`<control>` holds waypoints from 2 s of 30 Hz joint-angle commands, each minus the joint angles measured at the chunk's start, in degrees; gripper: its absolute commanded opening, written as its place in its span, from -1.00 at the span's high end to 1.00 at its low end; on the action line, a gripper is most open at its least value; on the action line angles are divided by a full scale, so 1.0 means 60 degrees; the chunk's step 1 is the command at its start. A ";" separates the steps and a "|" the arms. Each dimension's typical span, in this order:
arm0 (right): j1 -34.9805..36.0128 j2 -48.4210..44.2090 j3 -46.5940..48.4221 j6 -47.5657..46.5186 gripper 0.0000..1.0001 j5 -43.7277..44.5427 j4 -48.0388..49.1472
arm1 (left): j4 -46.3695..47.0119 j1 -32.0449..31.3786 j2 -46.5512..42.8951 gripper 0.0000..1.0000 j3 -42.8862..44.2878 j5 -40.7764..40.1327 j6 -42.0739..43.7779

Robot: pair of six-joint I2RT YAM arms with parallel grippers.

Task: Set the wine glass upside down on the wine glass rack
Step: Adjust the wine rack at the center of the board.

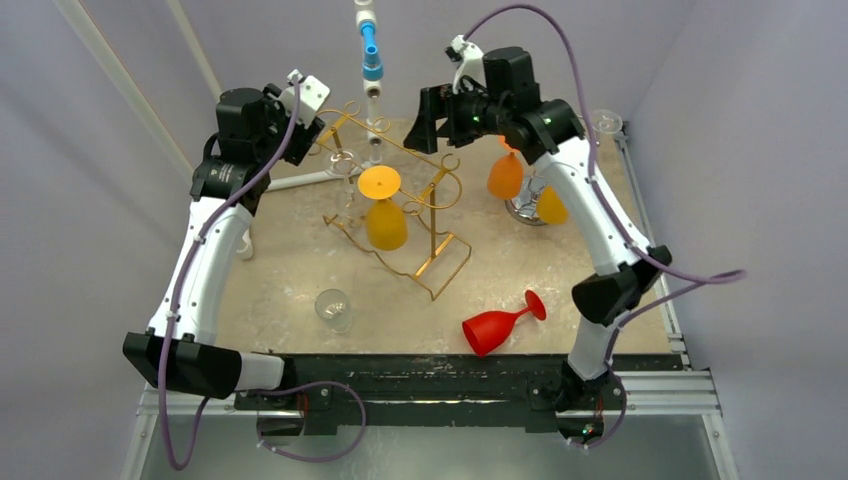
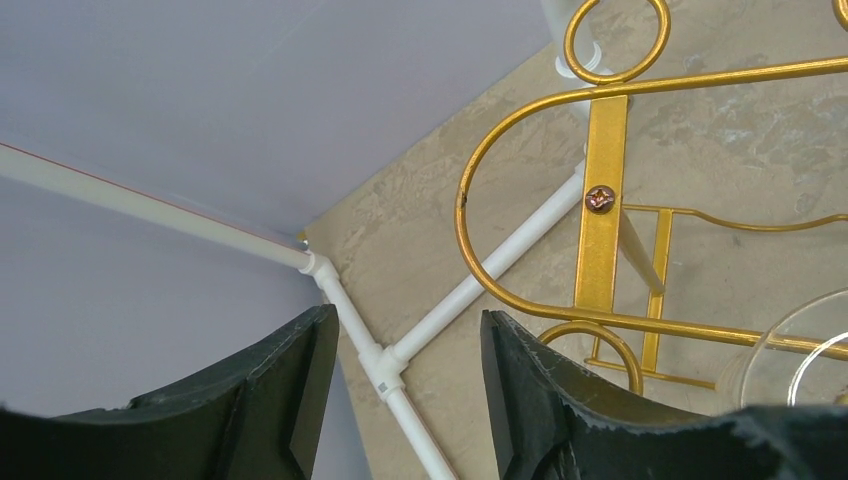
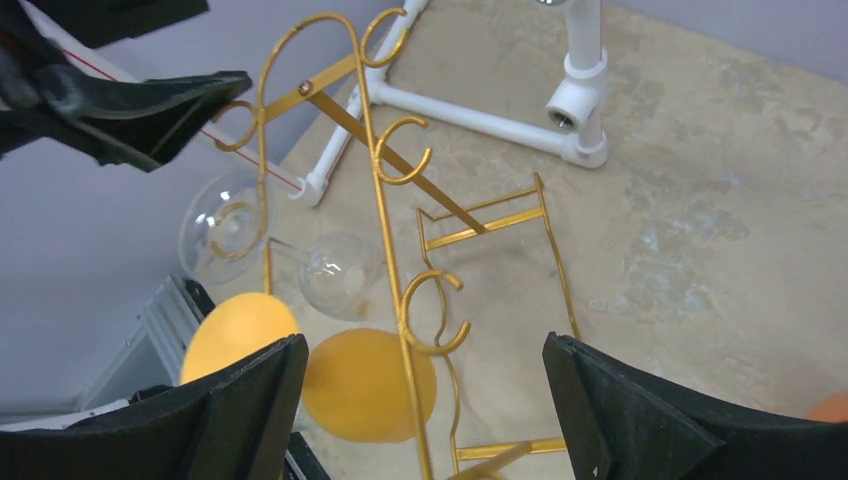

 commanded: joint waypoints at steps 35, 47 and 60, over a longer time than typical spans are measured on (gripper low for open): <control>-0.0327 0.1943 -0.0331 0.1202 0.44 -0.4506 0.3052 | -0.1061 -0.0024 -0.0977 -0.19 0.0521 -0.0742 0.0415; -0.0341 0.0257 -0.3212 0.2487 0.93 -0.3488 0.5107 | -0.1032 -0.0024 -0.1028 -0.19 0.0503 -0.0628 0.0328; -0.0445 -0.1022 -0.6251 0.4577 0.97 -0.2316 0.7861 | -0.1115 -0.0024 -0.1200 -0.18 0.0165 -0.0254 -0.0053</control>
